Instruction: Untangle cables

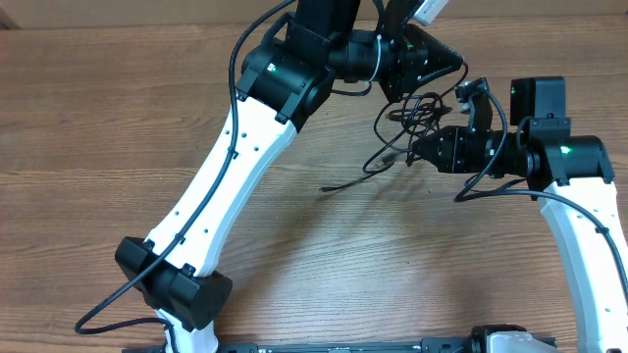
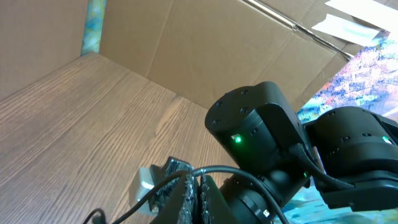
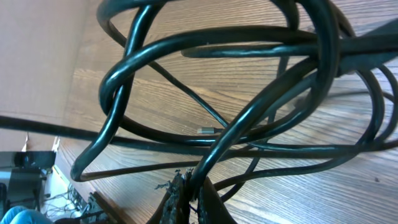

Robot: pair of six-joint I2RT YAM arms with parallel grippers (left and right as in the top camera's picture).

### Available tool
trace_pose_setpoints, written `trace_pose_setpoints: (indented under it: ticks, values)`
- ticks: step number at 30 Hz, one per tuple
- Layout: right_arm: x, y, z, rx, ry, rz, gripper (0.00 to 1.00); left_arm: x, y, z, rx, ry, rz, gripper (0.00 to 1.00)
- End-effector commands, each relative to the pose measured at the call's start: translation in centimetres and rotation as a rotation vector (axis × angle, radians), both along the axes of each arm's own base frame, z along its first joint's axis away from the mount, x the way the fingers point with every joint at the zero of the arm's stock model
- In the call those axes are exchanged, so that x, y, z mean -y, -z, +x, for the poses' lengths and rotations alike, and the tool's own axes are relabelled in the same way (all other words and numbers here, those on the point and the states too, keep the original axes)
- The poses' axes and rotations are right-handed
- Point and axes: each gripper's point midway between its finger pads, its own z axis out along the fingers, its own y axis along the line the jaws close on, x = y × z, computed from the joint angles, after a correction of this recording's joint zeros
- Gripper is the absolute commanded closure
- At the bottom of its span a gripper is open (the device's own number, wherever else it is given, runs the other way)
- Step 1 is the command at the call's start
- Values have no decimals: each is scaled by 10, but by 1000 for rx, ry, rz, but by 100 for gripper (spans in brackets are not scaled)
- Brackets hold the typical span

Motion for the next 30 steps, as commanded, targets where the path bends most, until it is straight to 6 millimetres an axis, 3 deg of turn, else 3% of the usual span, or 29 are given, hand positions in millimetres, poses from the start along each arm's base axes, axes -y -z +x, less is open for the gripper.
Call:
trace_pose_setpoints:
  ticks: [1,5,11,21,24,27,30]
  values:
    - [-3,3,-2,-9,-12,-2,96,0,-10,-5,4,1,-15,96]
    - [-7,2,-11,-43,-29,26,96,-11,5,21,-3,-158,56,96]
    - [-27,-24,-25,25,-154,155,96,-49,48,63,-40,-477,265,96]
    - [-28,-54,-41,129,-175,172,96,-90,83,75,-75,-673,466,96]
    - [-25,-58,-43,155,-160,147,96,-90,85,73,-86,-664,471,96]
    - [-18,-50,-39,148,-123,89,45,-79,82,66,-103,-598,434,96]
    - [-2,-31,-29,118,-51,-25,24,-71,79,60,-112,-553,406,96]
